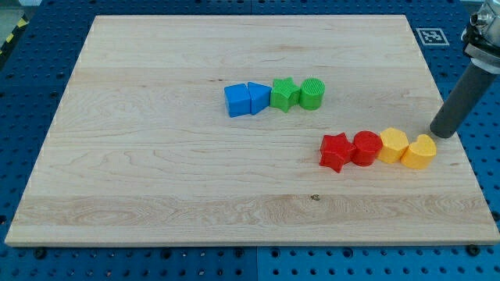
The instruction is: Move the yellow heart to the bottom right to the yellow hexagon
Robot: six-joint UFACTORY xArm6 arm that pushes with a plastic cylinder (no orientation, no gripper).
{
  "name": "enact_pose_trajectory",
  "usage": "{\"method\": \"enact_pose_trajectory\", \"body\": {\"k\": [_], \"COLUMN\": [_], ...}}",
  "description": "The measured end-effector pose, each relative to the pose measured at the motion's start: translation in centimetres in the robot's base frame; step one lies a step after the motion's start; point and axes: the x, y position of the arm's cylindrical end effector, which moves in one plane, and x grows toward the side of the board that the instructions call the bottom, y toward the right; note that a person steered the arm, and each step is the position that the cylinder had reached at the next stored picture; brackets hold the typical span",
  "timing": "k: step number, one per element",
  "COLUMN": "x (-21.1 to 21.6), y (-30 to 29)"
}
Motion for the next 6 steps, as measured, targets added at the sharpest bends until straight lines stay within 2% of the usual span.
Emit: {"method": "enact_pose_trajectory", "body": {"k": [1, 5, 6], "x": [1.7, 1.9, 1.9], "y": [0.0, -0.9, -2.7]}}
